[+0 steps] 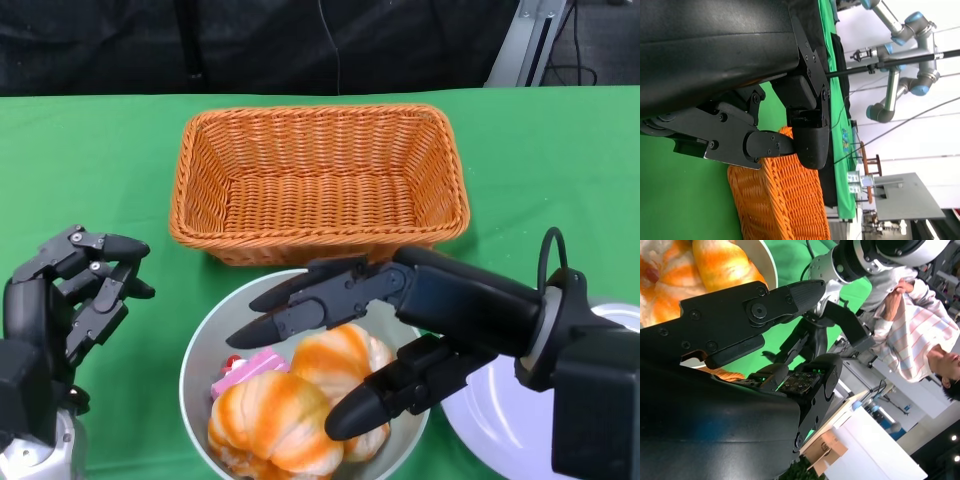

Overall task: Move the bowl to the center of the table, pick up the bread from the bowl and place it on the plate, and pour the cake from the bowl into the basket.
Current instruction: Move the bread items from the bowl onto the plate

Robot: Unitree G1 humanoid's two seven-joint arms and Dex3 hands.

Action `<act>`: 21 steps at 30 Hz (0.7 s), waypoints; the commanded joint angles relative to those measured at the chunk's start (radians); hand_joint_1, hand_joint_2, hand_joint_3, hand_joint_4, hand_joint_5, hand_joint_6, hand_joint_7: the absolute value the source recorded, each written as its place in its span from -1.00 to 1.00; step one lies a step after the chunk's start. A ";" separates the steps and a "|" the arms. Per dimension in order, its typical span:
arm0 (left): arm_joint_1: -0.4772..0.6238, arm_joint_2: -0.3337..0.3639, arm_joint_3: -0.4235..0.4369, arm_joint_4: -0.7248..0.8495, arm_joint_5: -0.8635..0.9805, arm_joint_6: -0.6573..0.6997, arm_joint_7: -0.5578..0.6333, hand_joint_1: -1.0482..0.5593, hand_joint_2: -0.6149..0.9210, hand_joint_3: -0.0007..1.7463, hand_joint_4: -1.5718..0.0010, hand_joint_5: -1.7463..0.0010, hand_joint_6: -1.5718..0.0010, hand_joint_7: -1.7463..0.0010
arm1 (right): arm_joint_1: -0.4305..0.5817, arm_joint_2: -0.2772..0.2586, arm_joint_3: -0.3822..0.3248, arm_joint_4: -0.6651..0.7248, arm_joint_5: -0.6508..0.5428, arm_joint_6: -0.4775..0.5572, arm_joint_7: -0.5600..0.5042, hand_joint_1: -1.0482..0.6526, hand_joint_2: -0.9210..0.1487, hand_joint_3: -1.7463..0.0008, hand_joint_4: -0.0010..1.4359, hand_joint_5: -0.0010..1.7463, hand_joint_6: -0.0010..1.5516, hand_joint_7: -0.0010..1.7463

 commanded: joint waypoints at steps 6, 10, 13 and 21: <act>-0.022 0.009 0.004 0.031 0.023 -0.041 0.045 0.15 0.89 -0.38 -0.12 -0.43 -0.18 -0.08 | -0.028 -0.039 0.000 -0.002 0.013 0.011 0.054 -0.67 -1.00 0.93 -0.10 -0.77 -0.33 -1.00; -0.019 0.003 0.000 0.021 0.032 -0.035 0.062 0.16 0.84 -0.31 -0.09 -0.48 -0.15 -0.11 | -0.043 -0.058 0.000 -0.001 0.015 0.020 0.083 -0.70 -1.00 0.89 -0.09 -0.81 -0.37 -1.00; -0.013 0.009 -0.010 0.016 0.057 -0.038 0.089 0.17 0.85 -0.28 -0.06 -0.48 -0.14 -0.11 | -0.054 -0.069 0.002 -0.001 0.014 0.033 0.104 -0.72 -1.00 0.87 -0.08 -0.82 -0.36 -0.99; -0.004 0.012 -0.025 0.015 0.114 -0.065 0.162 0.18 0.87 -0.28 -0.06 -0.50 -0.14 -0.13 | -0.054 -0.079 0.013 0.022 0.026 0.052 0.157 -0.77 -1.00 0.82 -0.05 -0.84 -0.33 -0.99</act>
